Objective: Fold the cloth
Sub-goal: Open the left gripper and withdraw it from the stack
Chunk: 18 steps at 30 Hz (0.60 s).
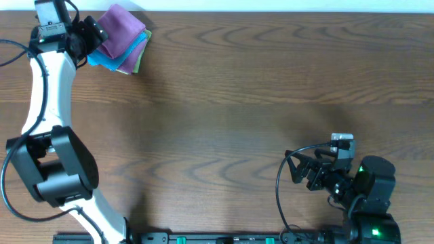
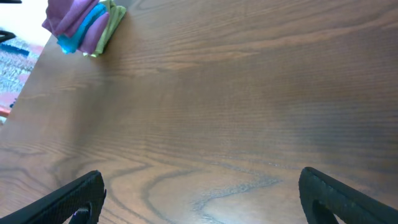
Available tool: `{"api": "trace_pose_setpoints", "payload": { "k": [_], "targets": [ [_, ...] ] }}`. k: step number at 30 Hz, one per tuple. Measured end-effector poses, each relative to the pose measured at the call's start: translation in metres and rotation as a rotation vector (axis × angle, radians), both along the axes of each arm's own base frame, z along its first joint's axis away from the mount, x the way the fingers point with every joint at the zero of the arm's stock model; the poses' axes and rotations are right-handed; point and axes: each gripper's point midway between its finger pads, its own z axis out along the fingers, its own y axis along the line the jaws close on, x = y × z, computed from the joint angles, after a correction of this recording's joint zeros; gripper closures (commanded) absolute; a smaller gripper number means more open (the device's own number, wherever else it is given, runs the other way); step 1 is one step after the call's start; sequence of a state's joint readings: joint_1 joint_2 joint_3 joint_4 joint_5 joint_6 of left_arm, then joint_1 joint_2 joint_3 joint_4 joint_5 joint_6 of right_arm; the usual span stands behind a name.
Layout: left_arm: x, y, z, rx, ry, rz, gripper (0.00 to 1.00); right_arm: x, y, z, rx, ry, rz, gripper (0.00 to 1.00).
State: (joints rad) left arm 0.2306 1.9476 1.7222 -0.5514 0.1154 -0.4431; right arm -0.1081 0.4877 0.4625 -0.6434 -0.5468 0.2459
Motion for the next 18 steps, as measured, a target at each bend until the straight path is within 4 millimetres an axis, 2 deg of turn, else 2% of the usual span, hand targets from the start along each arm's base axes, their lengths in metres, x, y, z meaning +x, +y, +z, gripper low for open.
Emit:
{"api": "trace_pose_setpoints", "payload": {
  "k": [9, 13, 18],
  "targets": [
    [-0.029, -0.006, 0.035, -0.001, 0.004, 0.001, 0.04, 0.000, 0.000, 0.000, 0.000, 0.000, 0.000, 0.01],
    [-0.034, -0.008, 0.051, 0.005, -0.022, 0.001, 0.05, 0.000, 0.000, 0.000, 0.000, 0.000, 0.000, 0.01],
    [-0.053, -0.011, 0.038, -0.015, 0.071, 0.004, 0.05, 0.000, 0.000, 0.000, 0.000, 0.000, 0.000, 0.01]
  ]
}}
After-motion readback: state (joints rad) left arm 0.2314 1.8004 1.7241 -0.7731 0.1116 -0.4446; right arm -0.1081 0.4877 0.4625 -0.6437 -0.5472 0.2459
